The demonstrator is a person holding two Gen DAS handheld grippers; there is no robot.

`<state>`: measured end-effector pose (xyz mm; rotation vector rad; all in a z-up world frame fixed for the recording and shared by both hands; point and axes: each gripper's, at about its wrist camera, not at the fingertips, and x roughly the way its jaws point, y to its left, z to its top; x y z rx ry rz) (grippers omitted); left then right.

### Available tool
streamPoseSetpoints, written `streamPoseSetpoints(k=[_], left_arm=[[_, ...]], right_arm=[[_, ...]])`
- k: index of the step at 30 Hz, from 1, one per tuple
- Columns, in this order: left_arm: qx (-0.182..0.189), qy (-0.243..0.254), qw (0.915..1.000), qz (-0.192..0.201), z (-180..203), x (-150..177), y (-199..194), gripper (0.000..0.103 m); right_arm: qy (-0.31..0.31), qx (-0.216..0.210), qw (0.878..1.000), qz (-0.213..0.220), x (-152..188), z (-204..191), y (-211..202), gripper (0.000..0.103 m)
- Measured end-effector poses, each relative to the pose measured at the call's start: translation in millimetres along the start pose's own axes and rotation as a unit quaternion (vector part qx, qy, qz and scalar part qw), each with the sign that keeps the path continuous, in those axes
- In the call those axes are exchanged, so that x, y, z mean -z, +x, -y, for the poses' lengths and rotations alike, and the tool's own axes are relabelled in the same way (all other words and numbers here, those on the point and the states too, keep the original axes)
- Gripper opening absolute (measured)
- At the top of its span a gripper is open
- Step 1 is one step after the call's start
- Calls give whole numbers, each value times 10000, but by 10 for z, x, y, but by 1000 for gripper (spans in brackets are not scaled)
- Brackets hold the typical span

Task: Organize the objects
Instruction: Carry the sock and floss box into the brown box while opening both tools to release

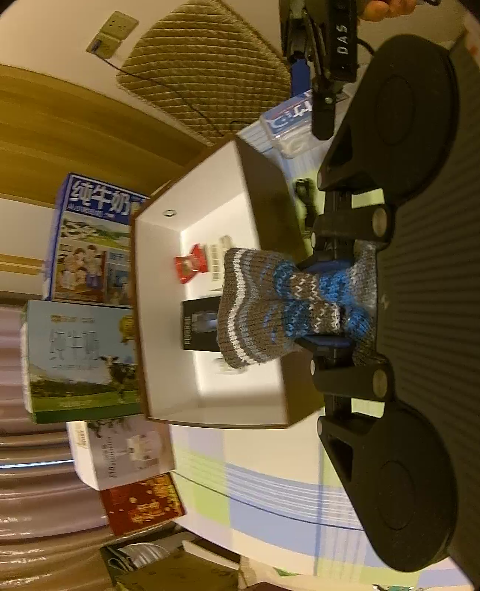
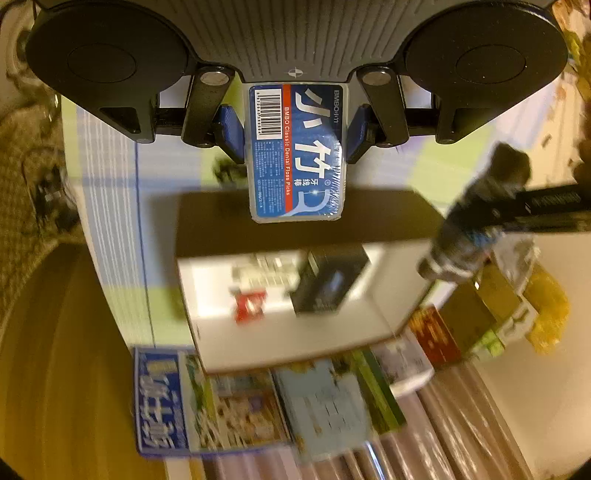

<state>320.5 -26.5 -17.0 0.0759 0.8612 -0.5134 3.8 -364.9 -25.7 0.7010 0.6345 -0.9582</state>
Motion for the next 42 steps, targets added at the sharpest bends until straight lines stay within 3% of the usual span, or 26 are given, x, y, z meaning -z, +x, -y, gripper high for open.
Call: streamPoseSetpoints(k=[8, 18, 27, 42], left_arm=[[-128, -5, 9998, 155, -51, -420, 166, 28], [-583, -279, 9979, 12, -331, -804, 585, 28], [-661, -343, 9962, -450, -492, -888, 1077, 28], [-918, -410, 9880, -1177, -538, -734, 1643, 28]], right_arm=[[-266, -30, 9990, 369, -595, -89, 124, 54], [-300, 196, 9987, 363, -989, 55, 485, 54], [-245, 378, 9989, 99, -1130, 188, 865, 54], [-327, 580, 9971, -371, -1081, 300, 1241, 54]])
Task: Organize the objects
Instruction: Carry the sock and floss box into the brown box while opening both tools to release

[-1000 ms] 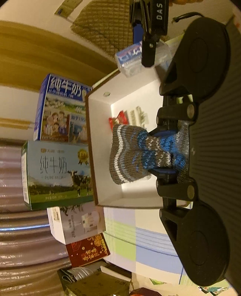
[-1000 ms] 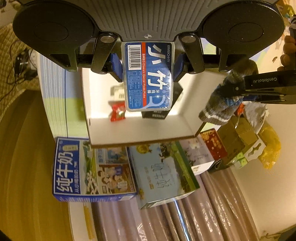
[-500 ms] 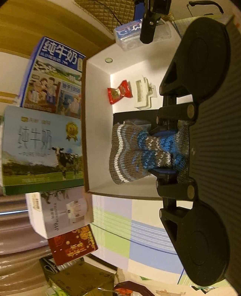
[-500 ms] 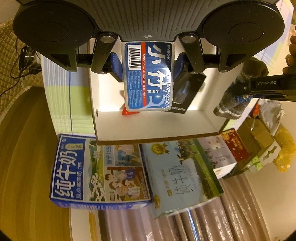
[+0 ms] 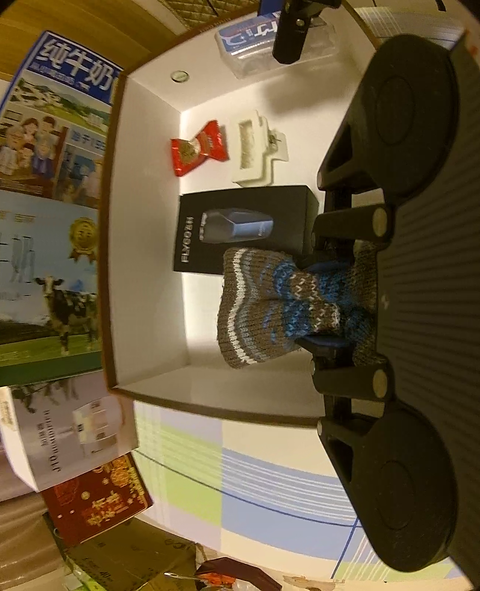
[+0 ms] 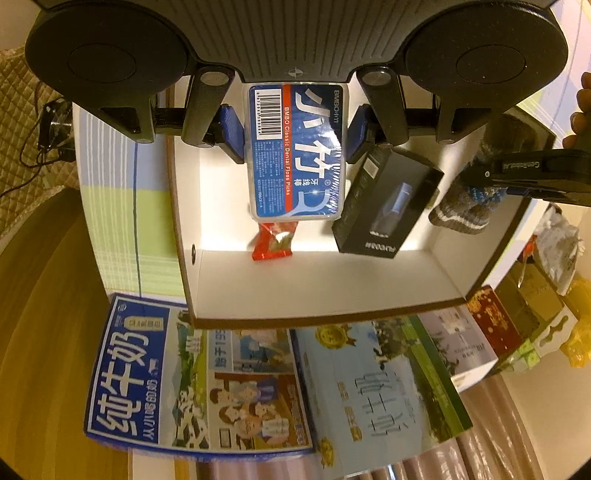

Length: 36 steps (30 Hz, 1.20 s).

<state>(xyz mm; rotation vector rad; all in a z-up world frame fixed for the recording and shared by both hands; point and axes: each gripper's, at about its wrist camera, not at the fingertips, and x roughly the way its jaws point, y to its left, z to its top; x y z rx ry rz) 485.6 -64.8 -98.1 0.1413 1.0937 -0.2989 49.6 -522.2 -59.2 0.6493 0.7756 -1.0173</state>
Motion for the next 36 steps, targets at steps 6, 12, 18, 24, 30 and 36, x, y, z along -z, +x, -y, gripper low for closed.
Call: streamPoseSetpoints(k=[6, 12, 18, 24, 30, 36], left_arm=[[-40, 78, 9996, -284, 1, 42, 172, 32], [110, 317, 9987, -392, 43, 38, 181, 42], [194, 564, 9978, -301, 94, 30, 73, 60], [242, 579, 9980, -87, 45, -13, -63, 64], [320, 646, 9974, -52, 55, -25, -80, 64], [400, 711, 9966, -80, 91, -20, -58, 65]], right_arm=[[-140, 73, 9997, -185, 1, -10, 63, 54], [-353, 142, 9984, -418, -23, -39, 119, 54], [-589, 85, 9958, -691, -34, -80, 209, 54], [-767, 60, 9917, -1029, -31, -122, 351, 54], [-802, 81, 9872, -1376, -68, -114, 503, 54], [-770, 157, 9866, -1430, -88, -86, 567, 55]])
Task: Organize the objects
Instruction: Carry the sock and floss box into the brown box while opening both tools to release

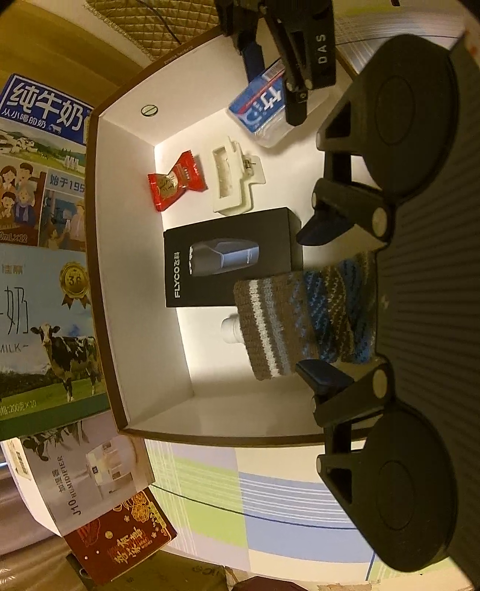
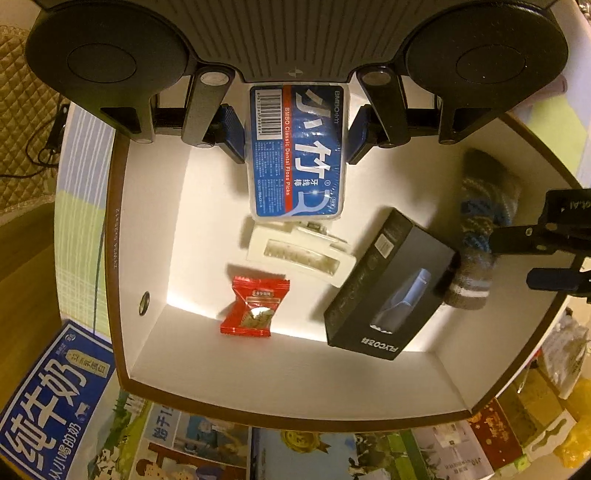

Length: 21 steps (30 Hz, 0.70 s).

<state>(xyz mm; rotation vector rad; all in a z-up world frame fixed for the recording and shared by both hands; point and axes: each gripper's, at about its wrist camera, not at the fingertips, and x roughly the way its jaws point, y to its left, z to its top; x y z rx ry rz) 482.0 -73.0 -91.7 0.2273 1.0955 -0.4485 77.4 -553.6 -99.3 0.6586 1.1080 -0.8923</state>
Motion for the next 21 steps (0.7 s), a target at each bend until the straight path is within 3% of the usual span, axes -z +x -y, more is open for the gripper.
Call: streamPoseSetpoints(k=[10, 13, 21], left_arm=[[28, 30, 10000, 41, 1, 18, -37, 75], [15, 38, 10000, 45, -7, 28, -66, 76], [55, 64, 9999, 98, 12, 97, -229, 84]], right_arm=[[-23, -159, 9996, 245, 62, -77, -143, 71], [-13, -139, 9992, 371, 94, -103, -228, 81], [293, -282, 9965, 733, 228, -59, -521, 93]])
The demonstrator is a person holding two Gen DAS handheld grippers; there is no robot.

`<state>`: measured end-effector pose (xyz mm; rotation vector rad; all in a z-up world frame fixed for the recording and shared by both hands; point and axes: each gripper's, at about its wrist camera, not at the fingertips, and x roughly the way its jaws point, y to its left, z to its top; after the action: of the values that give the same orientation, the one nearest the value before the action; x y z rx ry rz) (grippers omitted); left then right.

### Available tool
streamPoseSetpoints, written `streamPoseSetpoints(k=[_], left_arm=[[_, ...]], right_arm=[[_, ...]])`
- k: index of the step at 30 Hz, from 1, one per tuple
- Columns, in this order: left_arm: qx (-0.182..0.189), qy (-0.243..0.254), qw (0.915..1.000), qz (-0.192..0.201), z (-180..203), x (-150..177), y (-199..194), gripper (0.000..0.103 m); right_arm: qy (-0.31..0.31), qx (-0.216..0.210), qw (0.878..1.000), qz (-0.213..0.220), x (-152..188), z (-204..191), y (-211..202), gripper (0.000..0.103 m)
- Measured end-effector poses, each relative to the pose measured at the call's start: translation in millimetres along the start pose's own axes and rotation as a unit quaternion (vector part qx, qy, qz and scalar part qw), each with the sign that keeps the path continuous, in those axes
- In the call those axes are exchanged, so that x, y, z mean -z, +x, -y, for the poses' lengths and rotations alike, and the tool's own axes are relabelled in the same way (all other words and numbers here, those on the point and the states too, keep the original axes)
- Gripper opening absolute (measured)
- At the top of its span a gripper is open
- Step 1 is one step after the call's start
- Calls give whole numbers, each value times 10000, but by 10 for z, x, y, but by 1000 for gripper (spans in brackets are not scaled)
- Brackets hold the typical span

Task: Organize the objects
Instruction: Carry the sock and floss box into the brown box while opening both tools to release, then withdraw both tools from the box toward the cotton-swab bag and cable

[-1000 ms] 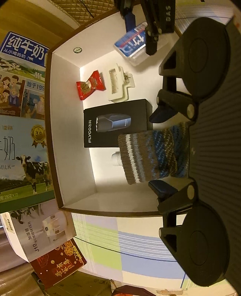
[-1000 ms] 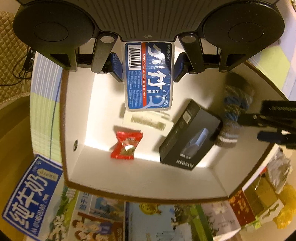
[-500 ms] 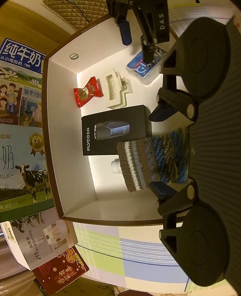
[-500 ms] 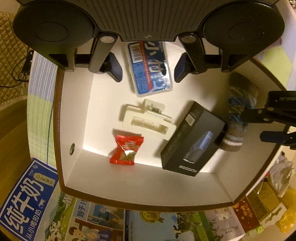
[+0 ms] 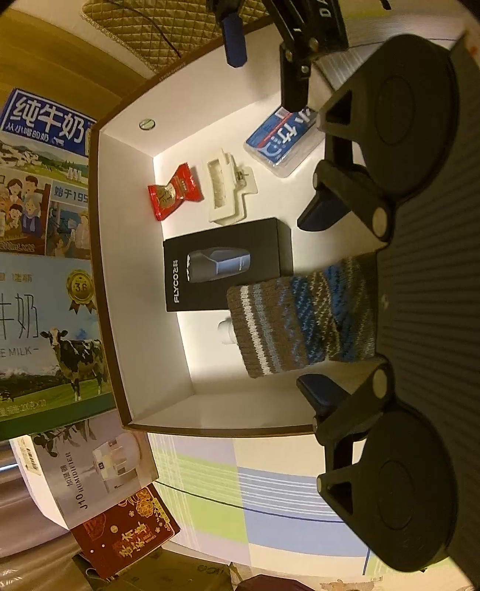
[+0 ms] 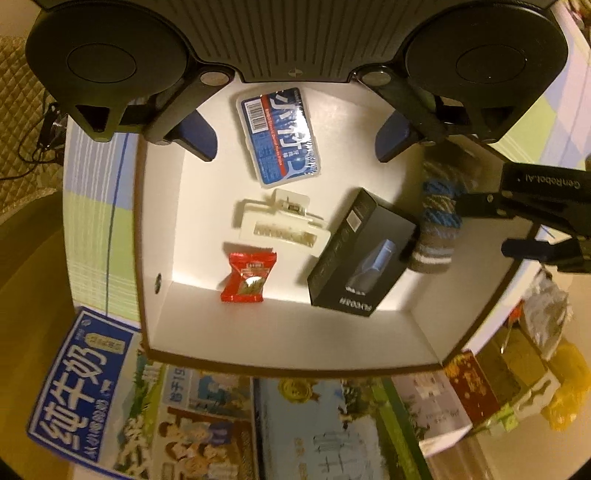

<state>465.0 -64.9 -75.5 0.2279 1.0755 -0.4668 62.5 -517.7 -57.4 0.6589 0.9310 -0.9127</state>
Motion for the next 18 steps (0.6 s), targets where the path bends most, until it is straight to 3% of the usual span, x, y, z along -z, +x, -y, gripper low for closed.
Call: streamPoseSetpoints(k=[18], left_arm=[[126, -17, 9987, 489, 135, 264, -700, 88]], right_arm=[[464, -254, 9947, 885, 296, -142, -756, 100]])
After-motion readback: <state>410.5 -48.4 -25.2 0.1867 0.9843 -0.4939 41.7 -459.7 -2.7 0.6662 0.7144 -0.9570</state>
